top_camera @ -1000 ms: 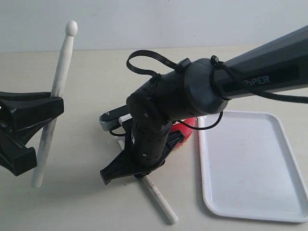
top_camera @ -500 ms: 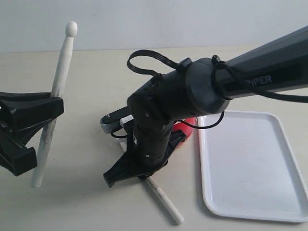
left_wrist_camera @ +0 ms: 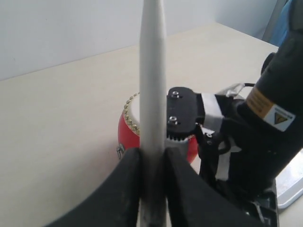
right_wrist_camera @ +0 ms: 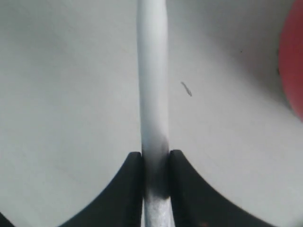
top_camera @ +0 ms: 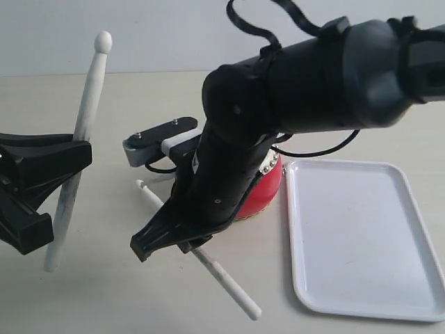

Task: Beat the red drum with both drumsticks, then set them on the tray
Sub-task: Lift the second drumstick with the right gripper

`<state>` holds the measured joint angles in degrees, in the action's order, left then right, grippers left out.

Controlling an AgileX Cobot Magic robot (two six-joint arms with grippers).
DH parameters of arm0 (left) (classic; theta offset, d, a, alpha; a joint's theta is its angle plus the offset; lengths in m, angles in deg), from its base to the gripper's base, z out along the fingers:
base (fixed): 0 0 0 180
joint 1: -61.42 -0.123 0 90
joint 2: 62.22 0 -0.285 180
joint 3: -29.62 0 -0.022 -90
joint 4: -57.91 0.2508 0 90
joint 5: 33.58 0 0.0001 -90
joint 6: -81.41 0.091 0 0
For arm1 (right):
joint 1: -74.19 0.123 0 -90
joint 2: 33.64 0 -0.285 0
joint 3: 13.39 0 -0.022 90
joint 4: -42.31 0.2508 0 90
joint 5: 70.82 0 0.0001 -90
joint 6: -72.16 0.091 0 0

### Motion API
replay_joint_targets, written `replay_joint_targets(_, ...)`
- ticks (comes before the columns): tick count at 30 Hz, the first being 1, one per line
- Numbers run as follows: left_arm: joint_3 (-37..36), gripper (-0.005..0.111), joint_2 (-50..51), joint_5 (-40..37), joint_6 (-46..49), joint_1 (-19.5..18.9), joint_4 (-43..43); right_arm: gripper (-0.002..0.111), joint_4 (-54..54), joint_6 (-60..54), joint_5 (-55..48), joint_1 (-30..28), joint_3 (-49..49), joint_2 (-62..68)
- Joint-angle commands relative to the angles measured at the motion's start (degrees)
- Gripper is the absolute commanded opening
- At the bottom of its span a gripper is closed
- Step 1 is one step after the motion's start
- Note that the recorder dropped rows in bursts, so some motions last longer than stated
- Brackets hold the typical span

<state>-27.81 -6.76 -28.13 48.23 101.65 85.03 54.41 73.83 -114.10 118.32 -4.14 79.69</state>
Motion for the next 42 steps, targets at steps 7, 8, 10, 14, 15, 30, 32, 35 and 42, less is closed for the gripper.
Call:
replay_joint_targets(7,-0.21,0.0,-0.34,-0.15,0.22,-0.31,-0.02,0.0,0.79,-5.12,-3.66,-0.12,0.01,-9.5)
replay_joint_targets(8,-0.21,0.0,-0.34,-0.15,0.22,-0.31,-0.02,0.0,0.42,-5.12,-3.66,-0.12,0.01,-10.61)
replay_joint_targets(10,-0.21,0.0,-0.34,-0.15,0.22,-0.31,-0.02,0.0,-0.57,-5.12,-3.66,-0.12,0.01,-12.46)
replay_joint_targets(14,-0.21,0.0,-0.34,-0.15,0.22,-0.31,-0.02,0.0,-3.51,-5.01,-3.31,-0.12,0.01,-17.22)
replay_joint_targets(15,-0.21,0.0,-0.34,-0.15,0.22,-0.31,-0.02,0.0,-4.13,-5.01,-3.18,-0.12,0.01,-18.17)
replay_joint_targets(30,4.64,0.0,-0.22,-6.69,0.22,-0.31,1.82,0.0,-32.73,11.69,-1.1,-0.12,0.01,-31.53)
replay_joint_targets(32,8.04,0.0,0.56,-11.18,0.58,-0.31,5.15,0.0,-37.48,14.43,-2.58,-0.12,0.01,-31.53)
replay_joint_targets(35,13.89,0.0,3.38,-15.68,1.52,-0.31,10.22,0.0,-45.04,16.51,-5.79,-0.12,0.77,-30.99)
replay_joint_targets(42,24.6,0.0,19.48,-37.27,9.96,1.12,14.17,0.0,-53.66,13.94,-11.42,-0.12,3.99,-26.92)
